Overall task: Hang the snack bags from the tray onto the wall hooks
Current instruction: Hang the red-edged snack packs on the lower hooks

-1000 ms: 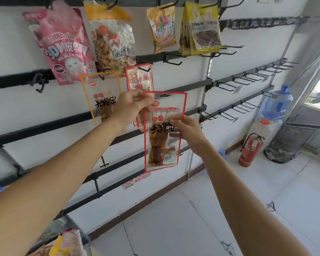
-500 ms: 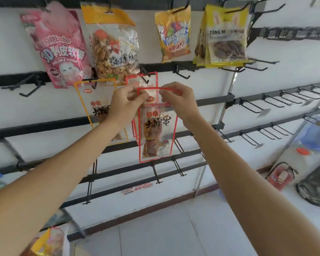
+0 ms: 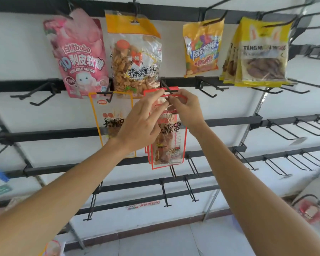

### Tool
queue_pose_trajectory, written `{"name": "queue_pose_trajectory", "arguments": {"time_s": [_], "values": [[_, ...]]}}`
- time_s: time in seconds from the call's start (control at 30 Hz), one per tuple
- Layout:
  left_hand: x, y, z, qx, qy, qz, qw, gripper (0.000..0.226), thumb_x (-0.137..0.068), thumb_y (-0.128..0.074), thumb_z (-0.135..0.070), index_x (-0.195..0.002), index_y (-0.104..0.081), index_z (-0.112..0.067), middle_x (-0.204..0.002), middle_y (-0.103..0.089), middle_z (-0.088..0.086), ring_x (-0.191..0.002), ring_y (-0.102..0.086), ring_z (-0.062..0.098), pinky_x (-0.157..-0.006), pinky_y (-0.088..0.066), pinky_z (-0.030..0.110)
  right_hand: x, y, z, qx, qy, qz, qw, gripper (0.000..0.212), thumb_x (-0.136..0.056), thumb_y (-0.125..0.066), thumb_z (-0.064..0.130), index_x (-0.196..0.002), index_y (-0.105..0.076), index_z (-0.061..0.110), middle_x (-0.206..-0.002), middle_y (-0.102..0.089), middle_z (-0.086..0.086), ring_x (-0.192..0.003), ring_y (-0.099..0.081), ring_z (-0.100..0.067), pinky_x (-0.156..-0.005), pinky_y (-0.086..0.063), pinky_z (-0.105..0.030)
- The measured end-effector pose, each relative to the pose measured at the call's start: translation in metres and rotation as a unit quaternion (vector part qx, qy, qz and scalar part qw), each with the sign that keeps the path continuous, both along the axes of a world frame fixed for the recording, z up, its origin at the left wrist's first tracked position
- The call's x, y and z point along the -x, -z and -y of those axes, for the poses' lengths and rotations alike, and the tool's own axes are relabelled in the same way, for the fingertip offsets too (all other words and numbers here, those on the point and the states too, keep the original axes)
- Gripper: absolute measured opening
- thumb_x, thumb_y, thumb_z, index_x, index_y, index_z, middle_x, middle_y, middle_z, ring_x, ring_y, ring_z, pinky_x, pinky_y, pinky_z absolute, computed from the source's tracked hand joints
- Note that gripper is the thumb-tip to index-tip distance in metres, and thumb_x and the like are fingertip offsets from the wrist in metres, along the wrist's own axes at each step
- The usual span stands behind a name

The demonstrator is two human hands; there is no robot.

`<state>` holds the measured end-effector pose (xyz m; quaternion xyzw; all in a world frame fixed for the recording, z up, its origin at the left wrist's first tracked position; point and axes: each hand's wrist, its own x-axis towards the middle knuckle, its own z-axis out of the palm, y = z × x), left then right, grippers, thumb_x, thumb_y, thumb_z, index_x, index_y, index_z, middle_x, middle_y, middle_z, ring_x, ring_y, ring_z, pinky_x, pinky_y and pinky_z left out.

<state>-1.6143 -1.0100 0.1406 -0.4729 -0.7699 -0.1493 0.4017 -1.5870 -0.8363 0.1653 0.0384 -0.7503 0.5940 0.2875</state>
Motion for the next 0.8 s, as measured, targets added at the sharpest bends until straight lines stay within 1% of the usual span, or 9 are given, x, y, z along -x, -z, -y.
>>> {"name": "queue_pose_trajectory", "arguments": {"time_s": [0.1, 0.2, 0.33, 0.43, 0.53, 0.63, 0.7, 0.73, 0.8], "values": [[0.016, 0.012, -0.001, 0.036, -0.020, 0.021, 0.999, 0.061, -0.083, -0.050, -0.007, -0.144, -0.045, -0.003, -0.152, -0.030, 0.021, -0.142, -0.030, 0.036, -0.118, -0.028, 0.045, 0.017, 0.007, -0.003, 0.008, 0.033, -0.002, 0.999, 0.013, -0.096, -0.062, 0.015, -0.103, -0.064, 0.004, -0.084, -0.075, -0.004, -0.080, -0.073, -0.018, -0.078, -0.060, -0.039], [0.031, 0.026, -0.011, 0.130, -0.086, 0.072, 0.985, 0.082, -0.084, -0.056, -0.016, -0.157, -0.018, -0.012, -0.162, -0.006, 0.019, -0.151, -0.004, 0.034, -0.124, -0.011, 0.045, 0.028, 0.021, 0.001, -0.008, 0.165, 0.004, 0.986, 0.021, -0.092, -0.067, 0.025, -0.103, -0.053, 0.014, -0.087, -0.066, 0.006, -0.077, -0.063, -0.007, -0.070, -0.052, -0.025], [0.041, 0.034, -0.025, 0.140, -0.136, 0.104, 0.975, 0.085, -0.088, -0.056, -0.024, -0.157, -0.009, -0.009, -0.164, 0.006, 0.017, -0.152, 0.007, 0.033, -0.123, -0.015, 0.046, 0.027, 0.050, 0.005, -0.081, 0.315, -0.009, 0.946, 0.020, -0.091, -0.061, 0.012, -0.092, -0.041, 0.014, -0.088, -0.048, 0.001, -0.075, -0.043, -0.016, -0.060, -0.033, -0.024], [0.040, 0.037, -0.026, 0.141, -0.139, 0.129, 0.972, 0.086, -0.088, -0.055, -0.022, -0.157, -0.007, -0.008, -0.164, 0.008, 0.015, -0.152, 0.010, 0.029, -0.124, -0.012, 0.041, 0.024, 0.074, 0.003, -0.152, 0.269, -0.003, 0.951, 0.009, -0.090, -0.057, 0.011, -0.095, -0.050, 0.014, -0.093, -0.053, 0.003, -0.077, -0.049, -0.014, -0.061, -0.039, -0.026], [0.029, 0.051, -0.022, 0.180, -0.167, 0.113, 0.963, 0.089, -0.087, -0.057, -0.026, -0.156, -0.007, -0.002, -0.164, 0.007, 0.018, -0.152, 0.010, 0.032, -0.125, -0.004, 0.043, 0.013, 0.102, 0.005, -0.236, 0.199, 0.030, 0.951, 0.024, -0.095, -0.058, 0.021, -0.119, -0.059, 0.016, -0.122, -0.059, 0.003, -0.107, -0.058, -0.018, -0.080, -0.051, -0.034], [0.013, 0.069, -0.017, 0.198, -0.179, 0.134, 0.954, 0.079, -0.089, -0.055, -0.027, -0.155, -0.019, -0.002, -0.164, 0.000, 0.018, -0.152, 0.003, 0.032, -0.125, -0.006, 0.042, -0.004, 0.120, 0.003, -0.271, 0.145, 0.068, 0.949, 0.042, -0.094, -0.057, 0.020, -0.137, -0.055, 0.020, -0.140, -0.055, 0.002, -0.126, -0.050, -0.020, -0.101, -0.046, -0.036], [-0.005, 0.075, -0.013, 0.178, -0.175, 0.210, 0.945, 0.055, -0.092, -0.053, -0.022, -0.144, -0.045, -0.008, -0.162, -0.021, 0.013, -0.148, -0.021, 0.032, -0.119, -0.029, 0.044, -0.015, 0.124, -0.002, -0.285, 0.090, 0.144, 0.943, 0.038, -0.094, -0.056, 0.021, -0.131, -0.062, 0.025, -0.129, -0.065, 0.001, -0.119, -0.056, -0.022, -0.098, -0.048, -0.035], [-0.016, 0.079, -0.008, 0.157, -0.183, 0.239, 0.941, 0.037, -0.092, -0.051, -0.021, -0.127, -0.060, -0.012, -0.149, -0.043, 0.010, -0.136, -0.041, 0.031, -0.105, -0.045, 0.045, -0.021, 0.126, -0.001, -0.296, 0.052, 0.197, 0.933, 0.030, -0.094, -0.053, 0.024, -0.121, -0.067, 0.027, -0.119, -0.070, -0.001, -0.112, -0.062, -0.025, -0.092, -0.051, -0.036], [-0.038, 0.087, 0.001, 0.139, -0.219, 0.258, 0.931, 0.020, -0.092, -0.048, -0.019, -0.096, -0.066, -0.016, -0.105, -0.067, 0.003, -0.103, -0.060, 0.027, -0.075, -0.053, 0.041, -0.037, 0.133, 0.003, -0.315, -0.014, 0.262, 0.912, 0.025, -0.095, -0.052, 0.029, -0.110, -0.071, 0.029, -0.110, -0.073, 0.000, -0.104, -0.066, -0.027, -0.087, -0.054, -0.037]]}}
